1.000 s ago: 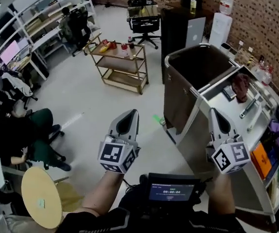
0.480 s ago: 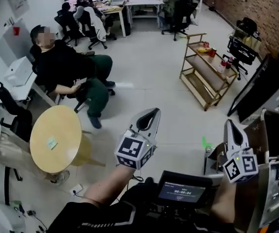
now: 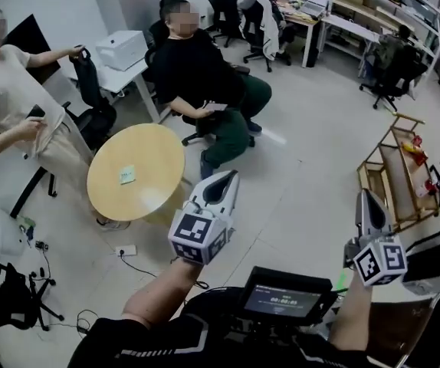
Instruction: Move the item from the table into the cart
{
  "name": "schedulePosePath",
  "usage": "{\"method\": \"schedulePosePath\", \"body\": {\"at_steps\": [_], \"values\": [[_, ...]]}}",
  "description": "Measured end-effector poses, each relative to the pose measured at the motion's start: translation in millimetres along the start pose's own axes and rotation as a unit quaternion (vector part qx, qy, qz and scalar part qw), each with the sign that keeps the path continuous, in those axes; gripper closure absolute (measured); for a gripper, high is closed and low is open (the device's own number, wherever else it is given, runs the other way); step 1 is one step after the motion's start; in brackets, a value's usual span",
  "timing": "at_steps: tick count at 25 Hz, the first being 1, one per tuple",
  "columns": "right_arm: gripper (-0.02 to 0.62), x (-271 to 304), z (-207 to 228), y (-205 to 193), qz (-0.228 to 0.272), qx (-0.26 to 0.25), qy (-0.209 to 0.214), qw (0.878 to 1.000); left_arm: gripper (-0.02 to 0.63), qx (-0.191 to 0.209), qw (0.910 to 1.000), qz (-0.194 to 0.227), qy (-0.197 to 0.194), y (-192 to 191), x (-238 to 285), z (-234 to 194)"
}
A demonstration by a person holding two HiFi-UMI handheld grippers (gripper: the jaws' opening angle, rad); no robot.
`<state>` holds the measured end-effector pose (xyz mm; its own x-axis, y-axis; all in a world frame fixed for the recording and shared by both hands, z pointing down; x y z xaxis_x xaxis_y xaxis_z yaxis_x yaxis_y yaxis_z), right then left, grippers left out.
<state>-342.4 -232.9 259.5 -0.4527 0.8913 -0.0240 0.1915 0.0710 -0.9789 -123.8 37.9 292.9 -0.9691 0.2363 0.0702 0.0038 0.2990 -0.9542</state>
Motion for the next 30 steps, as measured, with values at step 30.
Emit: {"method": "schedulePosePath", "body": {"at_steps": [30], "values": [[0.589, 612.7, -476.9, 53.0, 0.076, 0.000, 0.433, 0.898, 0.602, -0.043, 0.8956, 0.120, 0.426, 107.2, -186.9, -530.7]]}}
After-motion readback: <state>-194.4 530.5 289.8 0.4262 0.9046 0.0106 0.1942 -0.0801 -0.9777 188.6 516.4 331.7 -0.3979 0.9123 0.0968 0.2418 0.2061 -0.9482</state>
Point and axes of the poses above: the fingertips, and each gripper's own axes: x forward along the fingers, z to its right, y out of its top, the point moved 8 cm from there along -x, backward along the fingers, and after that the axes turned 14 degrees about -x, right-handed, at the moved point
